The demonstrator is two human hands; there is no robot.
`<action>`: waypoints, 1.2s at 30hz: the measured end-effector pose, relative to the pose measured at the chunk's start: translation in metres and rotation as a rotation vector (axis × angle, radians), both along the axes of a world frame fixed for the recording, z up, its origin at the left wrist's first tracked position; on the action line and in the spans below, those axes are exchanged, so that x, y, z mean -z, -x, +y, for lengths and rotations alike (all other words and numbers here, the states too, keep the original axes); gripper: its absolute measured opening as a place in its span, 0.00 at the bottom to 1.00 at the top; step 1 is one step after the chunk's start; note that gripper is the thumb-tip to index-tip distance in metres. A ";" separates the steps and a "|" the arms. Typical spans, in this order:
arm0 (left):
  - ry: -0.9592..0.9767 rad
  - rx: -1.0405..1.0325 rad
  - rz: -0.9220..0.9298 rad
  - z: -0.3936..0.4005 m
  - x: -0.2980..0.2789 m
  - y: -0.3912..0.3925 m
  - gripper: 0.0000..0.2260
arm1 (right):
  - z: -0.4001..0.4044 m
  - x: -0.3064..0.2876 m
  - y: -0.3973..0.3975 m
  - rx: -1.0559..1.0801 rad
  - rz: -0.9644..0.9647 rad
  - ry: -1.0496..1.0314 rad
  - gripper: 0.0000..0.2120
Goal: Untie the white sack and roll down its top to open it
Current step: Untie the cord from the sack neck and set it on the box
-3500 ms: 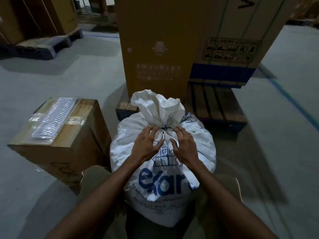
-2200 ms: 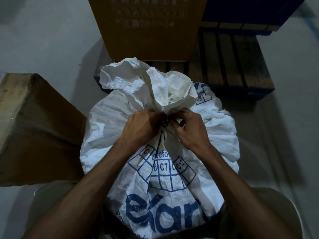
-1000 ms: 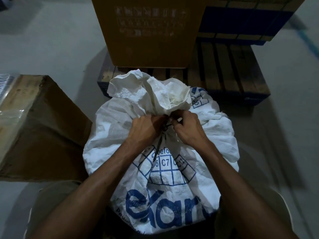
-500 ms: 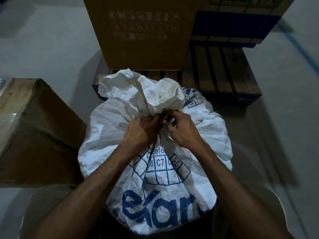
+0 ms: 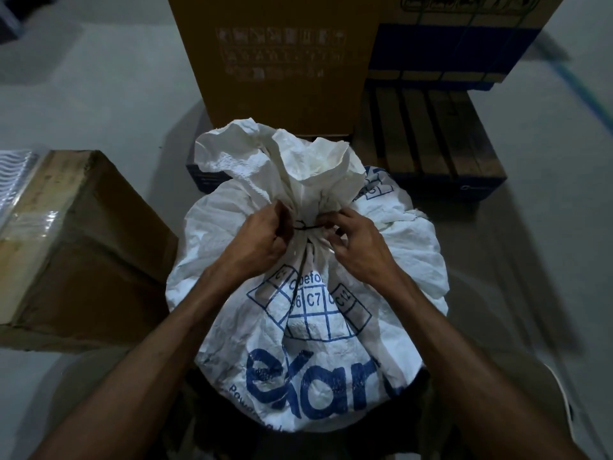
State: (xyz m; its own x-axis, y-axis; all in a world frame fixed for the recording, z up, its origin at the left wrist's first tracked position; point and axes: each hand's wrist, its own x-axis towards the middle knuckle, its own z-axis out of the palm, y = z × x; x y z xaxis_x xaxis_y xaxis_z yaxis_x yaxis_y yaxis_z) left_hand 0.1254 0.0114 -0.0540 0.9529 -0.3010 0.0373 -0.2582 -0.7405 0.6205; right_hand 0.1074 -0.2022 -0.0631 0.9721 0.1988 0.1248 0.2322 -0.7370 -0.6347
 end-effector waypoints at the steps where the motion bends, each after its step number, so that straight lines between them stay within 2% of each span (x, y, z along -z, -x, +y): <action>1: 0.034 0.011 0.004 0.001 0.000 0.001 0.01 | 0.002 0.000 0.000 -0.001 -0.009 -0.001 0.12; 6: 0.116 0.043 -0.021 -0.006 -0.001 0.002 0.03 | 0.017 -0.002 -0.003 0.018 -0.004 0.014 0.14; 14: 0.246 0.034 0.027 0.004 0.004 -0.006 0.06 | 0.026 -0.010 -0.016 0.195 0.043 -0.202 0.06; 17: 0.237 -0.009 -0.023 0.003 0.006 -0.007 0.09 | 0.024 -0.010 -0.019 0.303 0.171 -0.378 0.05; 21: 0.223 0.006 -0.088 -0.005 0.009 -0.005 0.12 | 0.020 -0.017 -0.017 0.421 0.370 -0.759 0.05; 24: 0.223 0.000 -0.156 -0.010 0.009 -0.004 0.11 | 0.015 -0.024 -0.012 0.475 0.441 -0.898 0.06; 29: 0.124 -0.029 -0.252 -0.023 0.001 0.002 0.12 | 0.008 -0.026 -0.010 0.484 0.487 -0.960 0.08; 36: 0.079 -0.081 -0.251 -0.037 0.002 -0.003 0.11 | 0.009 -0.035 -0.010 0.526 0.385 -1.029 0.13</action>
